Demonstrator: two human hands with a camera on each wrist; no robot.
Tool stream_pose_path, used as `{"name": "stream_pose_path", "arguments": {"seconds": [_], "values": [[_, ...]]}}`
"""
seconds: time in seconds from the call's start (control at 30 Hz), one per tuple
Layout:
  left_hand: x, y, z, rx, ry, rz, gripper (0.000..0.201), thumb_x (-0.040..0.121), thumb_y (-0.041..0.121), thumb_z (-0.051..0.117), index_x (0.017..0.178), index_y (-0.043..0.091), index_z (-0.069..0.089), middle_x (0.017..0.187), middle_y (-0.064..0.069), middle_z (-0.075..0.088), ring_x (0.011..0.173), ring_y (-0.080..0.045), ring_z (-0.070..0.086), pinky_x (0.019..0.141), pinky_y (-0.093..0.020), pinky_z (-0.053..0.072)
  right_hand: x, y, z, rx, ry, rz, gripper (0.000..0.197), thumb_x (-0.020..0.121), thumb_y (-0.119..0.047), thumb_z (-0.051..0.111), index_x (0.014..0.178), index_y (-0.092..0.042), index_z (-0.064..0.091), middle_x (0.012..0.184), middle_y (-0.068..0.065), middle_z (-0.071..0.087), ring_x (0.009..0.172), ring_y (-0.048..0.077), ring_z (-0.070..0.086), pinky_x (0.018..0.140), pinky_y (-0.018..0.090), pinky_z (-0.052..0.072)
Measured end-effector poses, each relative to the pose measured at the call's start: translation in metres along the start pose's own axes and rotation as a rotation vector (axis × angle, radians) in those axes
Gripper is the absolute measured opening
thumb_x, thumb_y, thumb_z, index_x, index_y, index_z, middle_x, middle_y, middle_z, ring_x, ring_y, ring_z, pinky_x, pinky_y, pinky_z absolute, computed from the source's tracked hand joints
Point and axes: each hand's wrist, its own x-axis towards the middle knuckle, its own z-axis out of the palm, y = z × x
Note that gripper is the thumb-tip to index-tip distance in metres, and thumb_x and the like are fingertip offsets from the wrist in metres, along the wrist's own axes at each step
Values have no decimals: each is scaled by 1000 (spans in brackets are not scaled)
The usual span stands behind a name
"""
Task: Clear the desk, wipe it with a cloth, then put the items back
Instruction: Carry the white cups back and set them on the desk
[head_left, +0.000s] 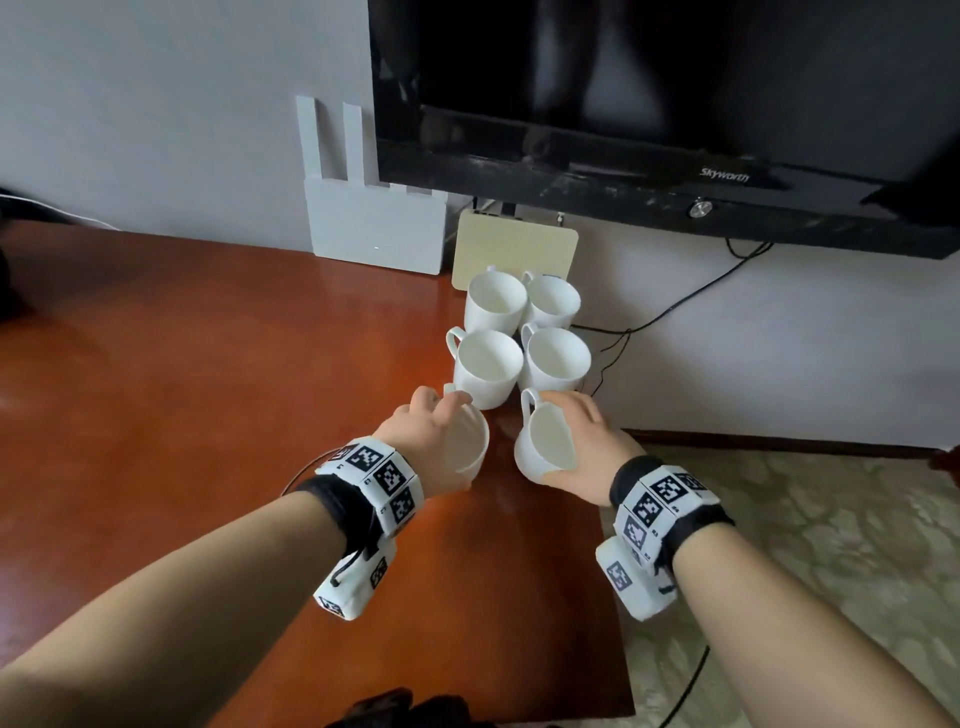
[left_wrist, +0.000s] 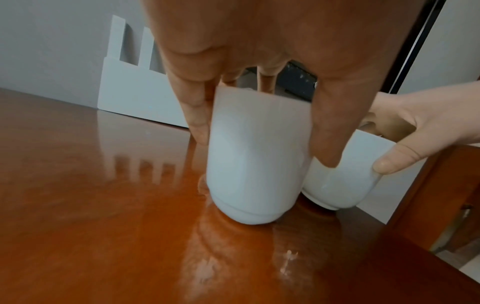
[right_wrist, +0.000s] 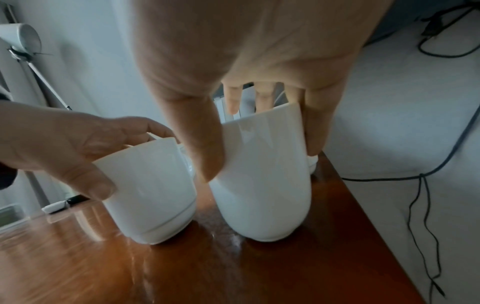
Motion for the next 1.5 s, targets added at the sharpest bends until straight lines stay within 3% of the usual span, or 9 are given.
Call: {"name": "stream_pose_path", "arguments": {"seconds": [0.17,0.37,0.57,0.93,1.1,1.23,1.3,1.4,1.5], "values": [[7,18,9,6,14,-24,98,72,54,70,146,32,10,140,-2,25,126,-25,37,101,-34,40,5,8,-4,-1,-15,-36,84,77,-35,69,143,-37,16,149,-9,15,112,28,52,84,31,44],[5,29,8,-32,-74,-80,107,70,56,71,148,34,1,147,-1,14,131,-25,33,105,-39,38,3,12,-7,77,-37,-66,84,76,-33,72,142,-34,21,148,-9,12,124,22,43,96,31,41],[3,34,-8,34,-214,-150,102,78,42,70,149,35,-4,148,-1,21,118,-27,51,96,-40,49,-1,16,-14,129,-19,-40,86,78,-30,71,145,-32,17,151,-3,19,131,21,37,102,34,37],[8,41,-15,27,-212,-156,99,81,33,71,150,33,0,151,-3,23,125,-29,47,98,-43,48,-3,12,-8,163,39,5,82,81,-29,69,145,-29,18,152,-3,20,132,23,38,103,36,38],[3,36,-15,44,-182,-114,99,80,40,69,149,34,-2,150,-2,24,123,-28,49,97,-41,48,-5,7,-7,153,26,27,83,82,-32,68,147,-29,16,153,-5,14,133,24,36,105,36,37],[-6,20,-22,31,-103,-60,99,79,47,67,149,33,-2,150,-1,23,118,-25,51,91,-36,50,-12,-6,-10,106,112,-7,81,83,-36,65,147,-27,17,152,-4,13,137,25,25,109,34,29],[-14,11,-29,30,-37,-20,101,79,49,66,149,32,-5,153,-2,15,124,-26,46,93,-36,49,-15,-20,-15,64,145,-38,81,83,-39,64,147,-28,17,152,-4,12,139,26,19,111,35,26],[-29,-8,-43,20,47,31,102,81,48,65,148,34,-11,157,0,-2,142,-27,22,110,-42,36,-15,-50,-24,24,181,-123,81,83,-42,63,147,-30,15,154,-5,10,143,22,12,114,35,20],[-45,-37,-60,38,103,33,101,82,49,63,148,35,-12,158,1,-8,145,-25,11,114,-43,29,-12,-90,-31,23,202,-195,80,84,-44,61,147,-33,14,155,-7,8,144,20,10,115,37,18]]}}
